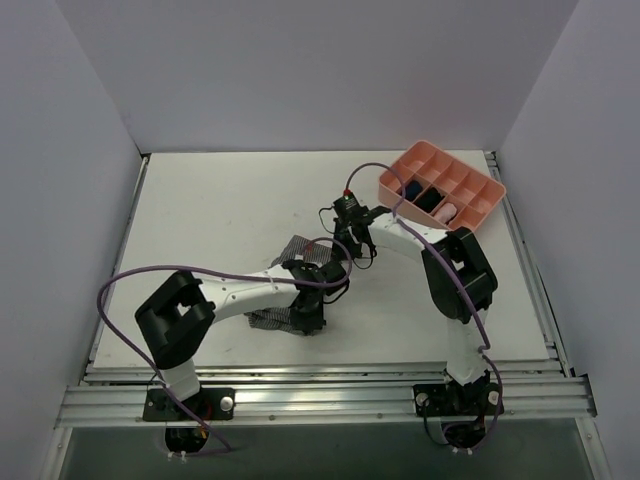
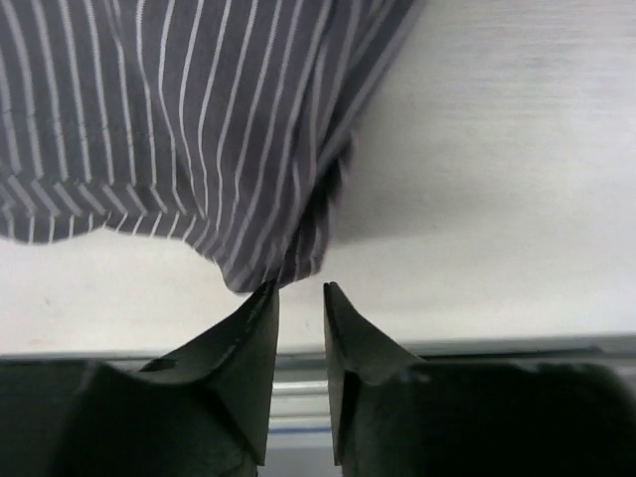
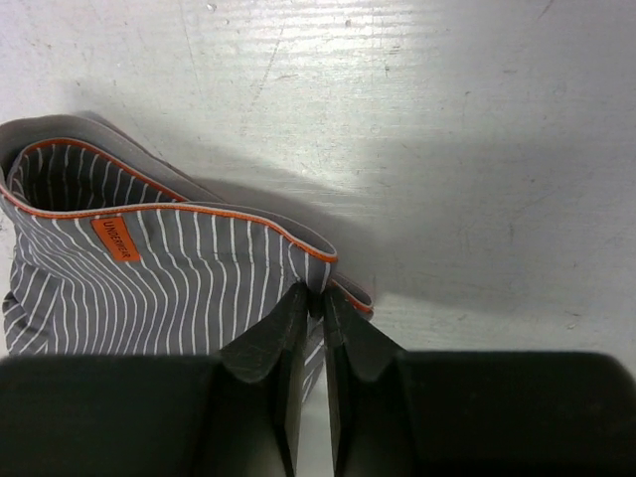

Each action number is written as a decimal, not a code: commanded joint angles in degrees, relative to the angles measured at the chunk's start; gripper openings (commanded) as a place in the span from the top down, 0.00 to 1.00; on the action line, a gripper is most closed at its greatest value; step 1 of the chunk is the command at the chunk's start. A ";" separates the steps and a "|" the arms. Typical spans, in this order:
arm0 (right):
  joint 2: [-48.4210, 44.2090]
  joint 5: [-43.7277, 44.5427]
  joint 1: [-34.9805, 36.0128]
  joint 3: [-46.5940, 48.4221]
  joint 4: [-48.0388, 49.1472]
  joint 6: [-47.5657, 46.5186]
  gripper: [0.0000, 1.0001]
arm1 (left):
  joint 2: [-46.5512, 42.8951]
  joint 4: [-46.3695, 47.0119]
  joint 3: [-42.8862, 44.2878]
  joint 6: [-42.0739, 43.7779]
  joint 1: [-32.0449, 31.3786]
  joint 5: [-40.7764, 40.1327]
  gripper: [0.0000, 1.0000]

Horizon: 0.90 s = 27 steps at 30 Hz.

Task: Roll the underwear
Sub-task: Fold the underwear

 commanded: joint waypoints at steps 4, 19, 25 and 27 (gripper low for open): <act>-4.67 -0.28 -0.14 0.97 -2.45 -0.98 0.74 | -9.84 -6.83 7.96 1.76 2.45 -1.31 0.62; -7.58 3.14 -0.06 -2.89 -4.03 4.74 0.78 | -5.37 1.86 1.47 6.86 5.28 3.35 0.62; -7.06 2.97 -0.06 -4.83 -2.10 5.79 0.81 | -3.08 2.83 1.38 7.39 5.46 3.78 0.63; -6.27 3.23 -0.14 -5.18 -1.84 5.88 0.82 | -2.29 3.18 1.12 7.39 5.46 4.05 0.67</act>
